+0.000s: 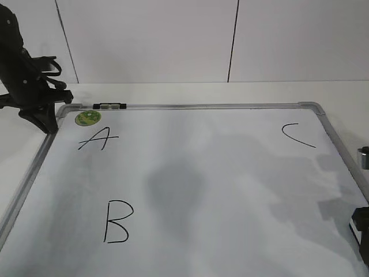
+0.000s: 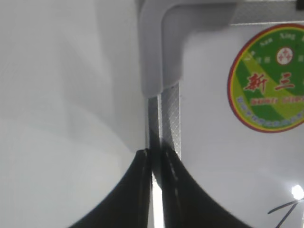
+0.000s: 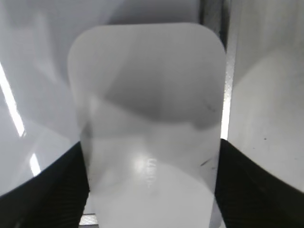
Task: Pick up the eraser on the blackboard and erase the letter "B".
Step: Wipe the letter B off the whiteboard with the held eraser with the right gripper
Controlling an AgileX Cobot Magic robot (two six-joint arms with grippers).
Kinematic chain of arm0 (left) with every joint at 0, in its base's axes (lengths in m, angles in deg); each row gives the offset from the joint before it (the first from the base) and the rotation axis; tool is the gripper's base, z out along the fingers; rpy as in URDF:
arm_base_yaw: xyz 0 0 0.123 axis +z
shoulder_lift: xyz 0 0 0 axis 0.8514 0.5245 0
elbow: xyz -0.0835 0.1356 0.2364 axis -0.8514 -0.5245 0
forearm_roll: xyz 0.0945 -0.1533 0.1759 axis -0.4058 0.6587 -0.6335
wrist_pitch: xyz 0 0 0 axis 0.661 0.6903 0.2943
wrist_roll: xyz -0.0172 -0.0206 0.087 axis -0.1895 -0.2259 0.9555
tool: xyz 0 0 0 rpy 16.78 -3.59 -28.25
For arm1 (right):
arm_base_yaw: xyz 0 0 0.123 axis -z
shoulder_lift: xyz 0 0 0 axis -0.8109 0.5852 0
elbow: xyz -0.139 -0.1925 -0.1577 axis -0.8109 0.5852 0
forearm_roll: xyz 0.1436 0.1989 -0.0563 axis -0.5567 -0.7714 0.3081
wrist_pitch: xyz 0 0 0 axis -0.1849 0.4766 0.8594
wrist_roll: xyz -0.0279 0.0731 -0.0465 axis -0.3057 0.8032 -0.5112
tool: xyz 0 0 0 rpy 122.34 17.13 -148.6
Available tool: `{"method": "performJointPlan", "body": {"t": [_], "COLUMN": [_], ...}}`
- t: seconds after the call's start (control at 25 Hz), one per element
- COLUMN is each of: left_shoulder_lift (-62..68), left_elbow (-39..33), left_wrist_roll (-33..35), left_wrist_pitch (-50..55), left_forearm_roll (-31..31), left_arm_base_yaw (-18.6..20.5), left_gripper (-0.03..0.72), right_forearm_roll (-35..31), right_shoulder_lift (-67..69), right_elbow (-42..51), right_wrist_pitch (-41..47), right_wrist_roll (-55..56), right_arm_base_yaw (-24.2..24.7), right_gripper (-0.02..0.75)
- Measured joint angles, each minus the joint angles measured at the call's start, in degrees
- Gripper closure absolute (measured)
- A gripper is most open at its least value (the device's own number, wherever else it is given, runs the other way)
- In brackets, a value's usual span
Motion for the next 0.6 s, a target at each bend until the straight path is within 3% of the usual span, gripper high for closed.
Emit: {"method": "performJointPlan", "body": {"t": [0.6], "left_shoulder_lift": [0.0], "left_elbow": [0.0], "left_wrist_roll": [0.0], "left_wrist_pitch": [0.0], "left_forearm_roll": [0.0], "left_arm_base_yaw": [0.0], "left_gripper": [0.658], "right_forearm_roll": [0.0], "right_shoulder_lift": [0.0], "right_elbow": [-0.1], "right_wrist_pitch": [0.0], "right_wrist_roll": [-0.2], "right_arm_base_yaw": [0.0], "right_gripper": [0.188]}}
